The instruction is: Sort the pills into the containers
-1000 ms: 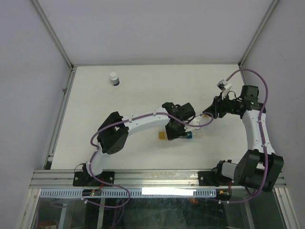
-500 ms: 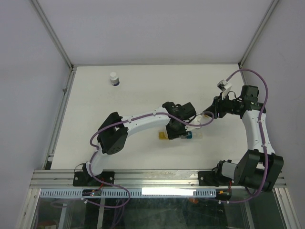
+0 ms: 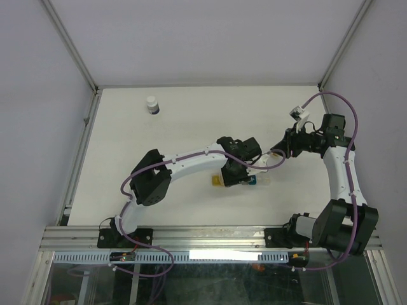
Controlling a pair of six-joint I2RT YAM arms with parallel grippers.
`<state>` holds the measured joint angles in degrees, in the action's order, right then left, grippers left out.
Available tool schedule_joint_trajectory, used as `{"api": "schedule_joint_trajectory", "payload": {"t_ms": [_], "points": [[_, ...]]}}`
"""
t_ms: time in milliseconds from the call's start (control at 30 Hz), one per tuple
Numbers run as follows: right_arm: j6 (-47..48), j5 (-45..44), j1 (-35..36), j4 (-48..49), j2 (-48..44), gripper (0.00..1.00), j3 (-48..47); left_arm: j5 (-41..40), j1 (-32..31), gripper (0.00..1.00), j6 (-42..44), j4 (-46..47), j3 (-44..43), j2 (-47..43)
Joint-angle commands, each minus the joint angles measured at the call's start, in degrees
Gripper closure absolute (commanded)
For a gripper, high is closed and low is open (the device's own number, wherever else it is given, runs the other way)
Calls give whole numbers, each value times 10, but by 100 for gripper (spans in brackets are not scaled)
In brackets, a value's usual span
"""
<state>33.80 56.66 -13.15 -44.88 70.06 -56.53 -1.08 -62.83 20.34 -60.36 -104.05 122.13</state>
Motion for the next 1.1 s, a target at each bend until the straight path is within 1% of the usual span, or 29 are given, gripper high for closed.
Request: {"api": "schedule_joint_trajectory", "payload": {"t_ms": [0,33,100,133,167,200,233,267,300,333,367,400,433,467,500,533,567,600,633,700,767,800,867,1067], "points": [[6,22,-5,2,-8,58,-9,-1,11,100,-9,-10,-11,-14],[5,21,-5,4,-9,58,-6,7,3,100,-11,-13,-28,-11],[4,23,-5,4,-8,58,-10,16,-1,100,5,34,9,-32],[5,22,-5,1,-8,58,-10,7,8,100,0,29,12,-27],[6,22,-5,1,-8,58,-9,5,11,100,-8,0,-7,-13],[5,20,-6,3,-10,58,-7,11,6,100,-11,-8,-27,-7],[3,21,-6,5,-10,58,-7,11,-4,100,-1,4,-18,-13],[4,23,-6,3,-9,58,-9,10,-1,100,5,23,5,-20],[6,25,-6,0,-9,58,-11,7,9,100,-1,20,9,-18],[6,23,-6,1,-10,58,-9,9,8,100,-11,-8,-14,-9],[4,21,-6,4,-11,58,-7,22,-2,100,-12,-11,-30,-11],[3,20,-6,6,-11,58,-8,26,-10,100,2,20,2,-28],[4,23,-6,4,-9,58,-10,25,7,100,10,52,38,-43],[6,25,-6,0,-9,58,-11,18,24,100,4,47,34,-31],[7,23,-6,0,-9,58,-9,19,26,100,-7,6,4,-14],[5,21,-6,4,-11,58,-7,23,12,100,-9,-6,-12,-12],[3,21,-6,6,-11,58,-7,25,-1,100,3,13,2,-25],[2,22,-6,5,-10,58,-9,27,4,100,12,44,25,-37],[4,23,-6,2,-9,58,-11,21,16,100,9,45,23,-31],[4,21,-6,4,-10,58,-8,25,8,100,-4,-6,-25,-13],[2,20,-6,5,-9,58,-9,24,-6,100,11,20,-4,-30],[3,22,-6,3,-8,58,-11,24,9,100,14,36,14,-32],[4,22,-7,2,-9,58,-8,19,29,100,5,12,6,-17],[3,21,-7,4,-6,58,-10,25,18,100,4,25,13,-31]]}}
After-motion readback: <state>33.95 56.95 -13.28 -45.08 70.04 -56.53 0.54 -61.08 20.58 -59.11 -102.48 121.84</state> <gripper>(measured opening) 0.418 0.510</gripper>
